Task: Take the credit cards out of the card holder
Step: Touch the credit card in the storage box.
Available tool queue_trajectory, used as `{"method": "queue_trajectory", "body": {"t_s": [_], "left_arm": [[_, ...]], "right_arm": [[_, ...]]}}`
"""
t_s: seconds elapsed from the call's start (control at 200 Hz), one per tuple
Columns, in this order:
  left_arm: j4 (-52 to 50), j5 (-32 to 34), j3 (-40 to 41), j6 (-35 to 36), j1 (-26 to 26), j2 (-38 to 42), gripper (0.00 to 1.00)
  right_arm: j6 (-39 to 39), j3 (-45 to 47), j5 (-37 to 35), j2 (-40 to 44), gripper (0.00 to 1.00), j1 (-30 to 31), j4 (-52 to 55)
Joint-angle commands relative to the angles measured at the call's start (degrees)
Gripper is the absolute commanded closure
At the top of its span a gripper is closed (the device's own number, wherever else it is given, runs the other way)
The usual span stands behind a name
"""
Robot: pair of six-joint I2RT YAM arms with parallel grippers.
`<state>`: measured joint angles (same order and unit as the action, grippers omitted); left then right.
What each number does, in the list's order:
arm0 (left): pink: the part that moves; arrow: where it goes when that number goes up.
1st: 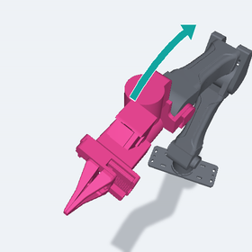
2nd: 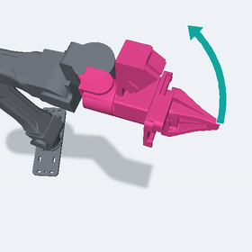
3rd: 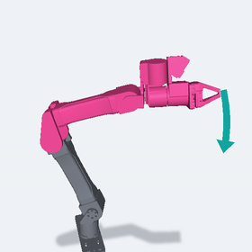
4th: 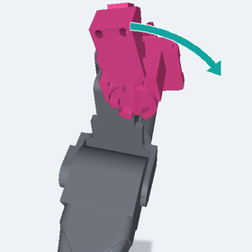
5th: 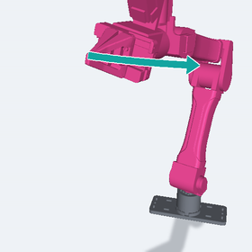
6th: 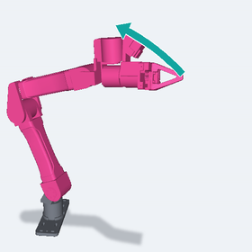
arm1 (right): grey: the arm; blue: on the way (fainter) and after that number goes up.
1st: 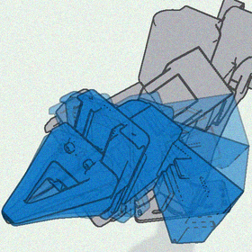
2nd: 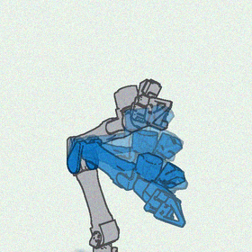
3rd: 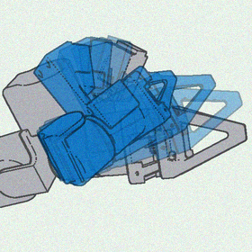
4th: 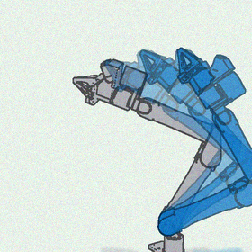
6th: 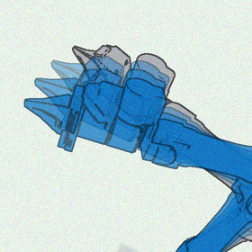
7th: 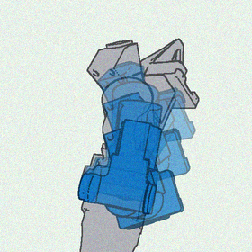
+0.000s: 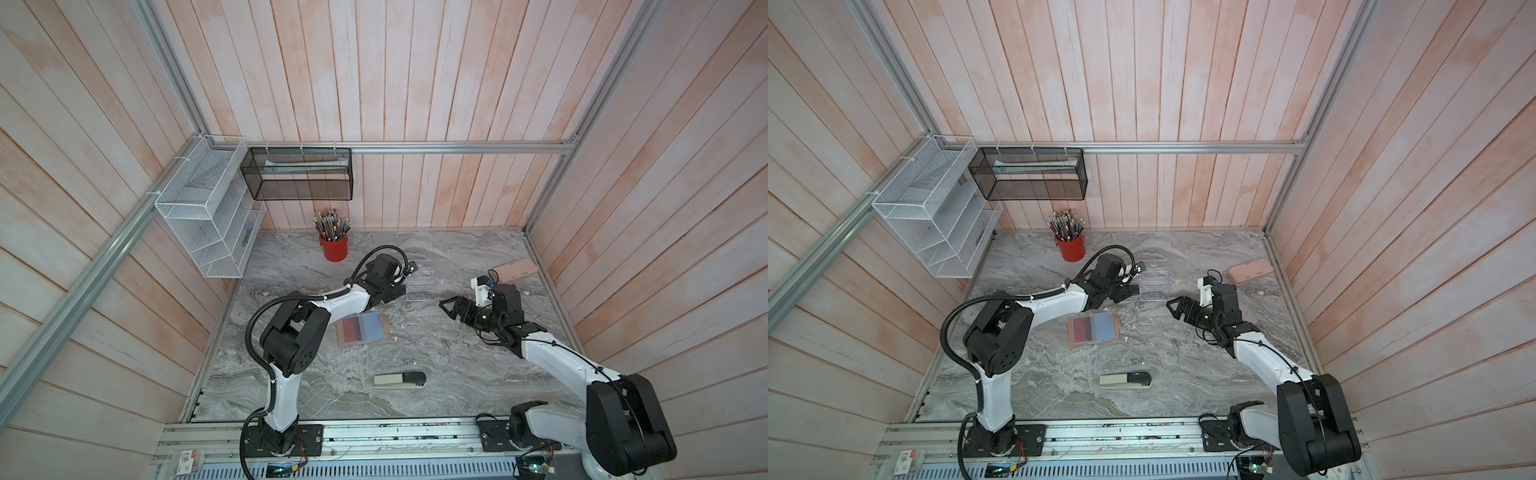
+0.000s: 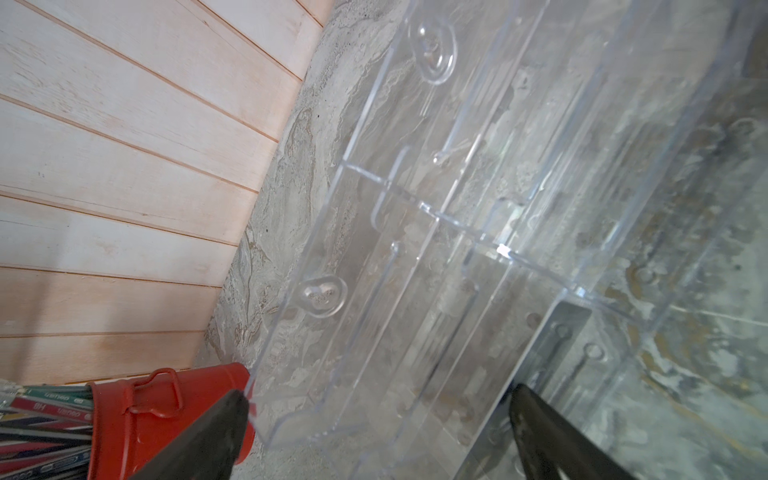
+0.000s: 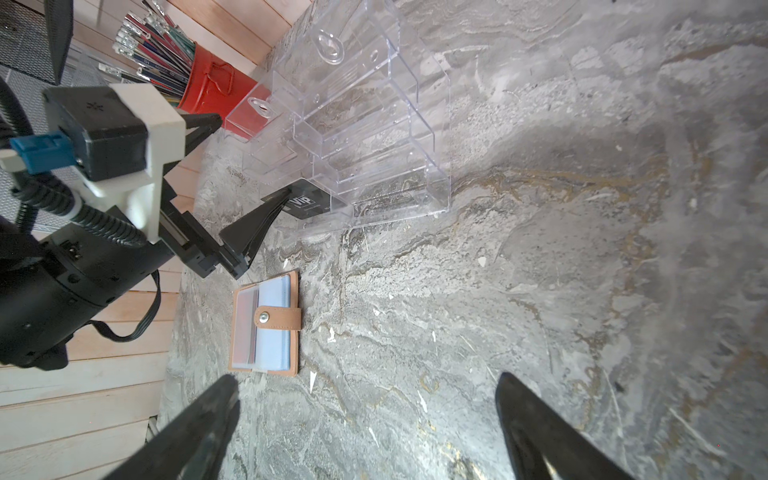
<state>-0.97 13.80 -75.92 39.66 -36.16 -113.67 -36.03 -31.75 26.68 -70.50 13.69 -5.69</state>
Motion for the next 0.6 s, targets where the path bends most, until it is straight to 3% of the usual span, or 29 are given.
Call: {"method": "queue_trajectory", "body": {"t_s": [0.0,0.31,0.595], "left_arm": [[1.5,-1.3,1.2,0.3,-0.5,3.3,0.00],[1.7,-0.1,3.7,0.1,-0.5,6.5,0.00],[10.9,1.0,13.0,-4.6,-0.4,18.6,0.00]], "right_arm": [[-0.4,0.4,0.0,0.0,0.03,0.1,-0.9],[0.0,-0.5,-0.3,1.5,0.02,0.1,1.0],[2.5,-3.1,-2.1,2.9,0.02,0.4,5.6]]}}
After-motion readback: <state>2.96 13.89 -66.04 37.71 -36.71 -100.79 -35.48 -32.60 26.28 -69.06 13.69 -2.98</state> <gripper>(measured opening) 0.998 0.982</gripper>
